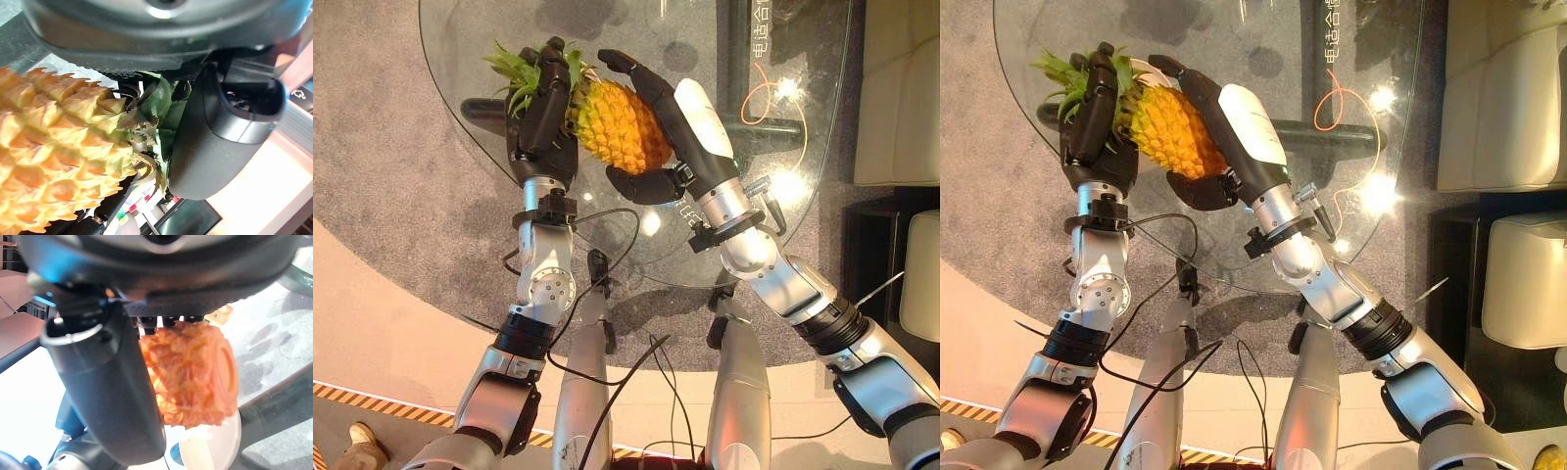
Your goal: Pick up the fruit to the plate
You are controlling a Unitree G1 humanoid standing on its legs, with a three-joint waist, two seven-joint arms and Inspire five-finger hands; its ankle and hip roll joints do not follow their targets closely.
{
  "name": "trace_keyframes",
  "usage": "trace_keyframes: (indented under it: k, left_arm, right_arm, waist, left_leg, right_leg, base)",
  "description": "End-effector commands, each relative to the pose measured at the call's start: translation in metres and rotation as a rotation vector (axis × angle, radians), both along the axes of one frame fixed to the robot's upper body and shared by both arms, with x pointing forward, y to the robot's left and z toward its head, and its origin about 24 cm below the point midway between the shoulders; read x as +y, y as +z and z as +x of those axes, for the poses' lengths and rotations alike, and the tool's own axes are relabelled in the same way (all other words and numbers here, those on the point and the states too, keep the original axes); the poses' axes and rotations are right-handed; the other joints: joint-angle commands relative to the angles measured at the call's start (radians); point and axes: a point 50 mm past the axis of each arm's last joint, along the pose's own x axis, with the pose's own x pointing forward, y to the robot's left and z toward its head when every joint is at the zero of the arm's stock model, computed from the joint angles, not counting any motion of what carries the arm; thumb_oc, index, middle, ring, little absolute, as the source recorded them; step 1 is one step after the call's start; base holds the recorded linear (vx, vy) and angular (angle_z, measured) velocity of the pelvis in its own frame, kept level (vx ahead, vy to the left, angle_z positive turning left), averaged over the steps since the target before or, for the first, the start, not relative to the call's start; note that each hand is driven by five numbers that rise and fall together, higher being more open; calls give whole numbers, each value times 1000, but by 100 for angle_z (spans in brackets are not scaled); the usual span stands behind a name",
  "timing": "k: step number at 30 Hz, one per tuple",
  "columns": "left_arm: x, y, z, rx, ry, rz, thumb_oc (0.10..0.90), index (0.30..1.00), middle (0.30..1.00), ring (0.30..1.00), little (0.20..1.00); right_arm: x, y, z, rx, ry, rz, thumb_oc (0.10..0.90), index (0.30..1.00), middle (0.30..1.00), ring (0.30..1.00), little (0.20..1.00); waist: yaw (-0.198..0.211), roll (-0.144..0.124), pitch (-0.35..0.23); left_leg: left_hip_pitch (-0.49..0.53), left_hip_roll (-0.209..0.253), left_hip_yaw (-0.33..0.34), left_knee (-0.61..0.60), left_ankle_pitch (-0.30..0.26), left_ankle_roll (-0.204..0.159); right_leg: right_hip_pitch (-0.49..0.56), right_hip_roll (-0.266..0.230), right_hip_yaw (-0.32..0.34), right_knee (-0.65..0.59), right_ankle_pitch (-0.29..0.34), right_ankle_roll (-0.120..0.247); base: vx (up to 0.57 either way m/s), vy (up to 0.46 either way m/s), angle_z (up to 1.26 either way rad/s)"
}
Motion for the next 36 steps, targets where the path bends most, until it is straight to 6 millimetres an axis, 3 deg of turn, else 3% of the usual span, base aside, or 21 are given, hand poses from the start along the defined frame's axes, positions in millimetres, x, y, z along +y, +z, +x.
trace_keyframes:
  k: [1, 15, 36]
  left_arm:
    - [-14, 64, -28, -350, -5, 32, 100, 300, 300, 300, 200]
    - [2, 69, -31, -309, 307, 87, 100, 300, 300, 300, 200]
    - [16, 71, -37, -267, 463, -102, 100, 300, 300, 300, 200]
  right_arm:
    - [20, 64, -42, -311, 199, 120, 800, 900, 900, 900, 900]
    - [16, 66, -40, -328, 180, 140, 800, 900, 900, 900, 900]
    - [17, 69, -37, -337, 158, 163, 800, 900, 900, 900, 900]
  waist:
    - [13, 0, -19]
    - [18, -3, -19]
    - [21, -7, -19]
  left_leg:
    - [-20, 38, -40, 81, -65, -41]
    - [-17, 38, -42, 67, -56, -44]
    - [-11, 39, -42, 45, -46, -48]
  right_leg:
    - [45, -27, -15, -132, 99, 41]
    - [49, -24, -20, -133, 97, 40]
    - [54, -22, -25, -149, 101, 41]
  base:
    - [0, 0, 0]
    - [0, 0, 0]
    - [0, 0, 0]
